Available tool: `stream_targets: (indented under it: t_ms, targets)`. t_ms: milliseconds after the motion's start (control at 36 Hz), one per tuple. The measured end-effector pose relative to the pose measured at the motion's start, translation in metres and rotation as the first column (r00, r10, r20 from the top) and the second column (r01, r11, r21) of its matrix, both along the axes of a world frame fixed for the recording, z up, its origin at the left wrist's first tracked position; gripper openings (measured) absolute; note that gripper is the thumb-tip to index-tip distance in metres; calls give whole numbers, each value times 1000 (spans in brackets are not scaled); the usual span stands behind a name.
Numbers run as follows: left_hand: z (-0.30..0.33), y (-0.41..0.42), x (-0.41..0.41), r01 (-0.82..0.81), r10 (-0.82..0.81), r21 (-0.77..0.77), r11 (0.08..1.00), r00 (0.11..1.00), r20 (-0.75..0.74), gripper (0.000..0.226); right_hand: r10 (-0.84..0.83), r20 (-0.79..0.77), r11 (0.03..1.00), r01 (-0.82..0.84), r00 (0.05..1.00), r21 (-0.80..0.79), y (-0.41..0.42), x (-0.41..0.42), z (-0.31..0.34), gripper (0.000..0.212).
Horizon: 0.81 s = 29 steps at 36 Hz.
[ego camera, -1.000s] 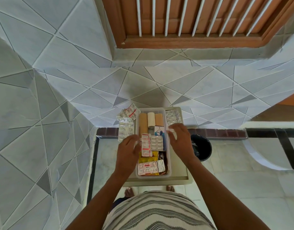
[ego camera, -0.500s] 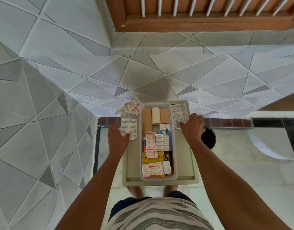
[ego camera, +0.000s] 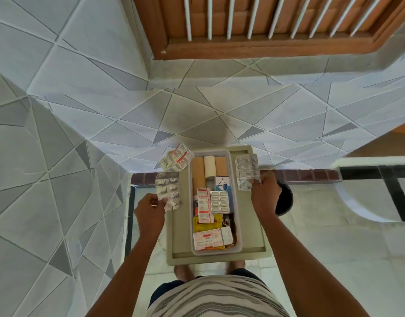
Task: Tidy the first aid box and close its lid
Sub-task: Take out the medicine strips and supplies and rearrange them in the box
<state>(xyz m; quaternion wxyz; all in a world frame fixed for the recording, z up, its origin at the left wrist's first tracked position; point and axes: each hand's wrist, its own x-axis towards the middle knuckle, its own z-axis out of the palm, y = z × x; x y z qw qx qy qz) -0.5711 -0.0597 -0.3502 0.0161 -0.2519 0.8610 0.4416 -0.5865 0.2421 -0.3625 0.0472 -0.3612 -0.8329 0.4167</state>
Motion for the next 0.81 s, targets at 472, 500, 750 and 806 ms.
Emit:
stream_targets:
  t_ms: [472, 500, 750, 806]
  targets:
    - [36, 63, -13, 310, -288, 128, 942, 943, -165, 38, 0, -265, 978, -55, 964, -200, -49, 30, 43, 24]
    - [33, 66, -15, 314, -298, 85, 946, 941, -164, 35, 19, -239, 976, -70, 971, -208, -51, 28, 41, 28]
    - [12, 69, -26, 439, -455, -159, 884, 887, -82, 45, 269, -97, 961, -273, 958, -30, -50, 15, 39, 32]
    - [14, 69, -26, 505, -521, -193, 841, 853, -36, 50, 307, -48, 951, -306, 950, 31, -48, 14, 38, 37]
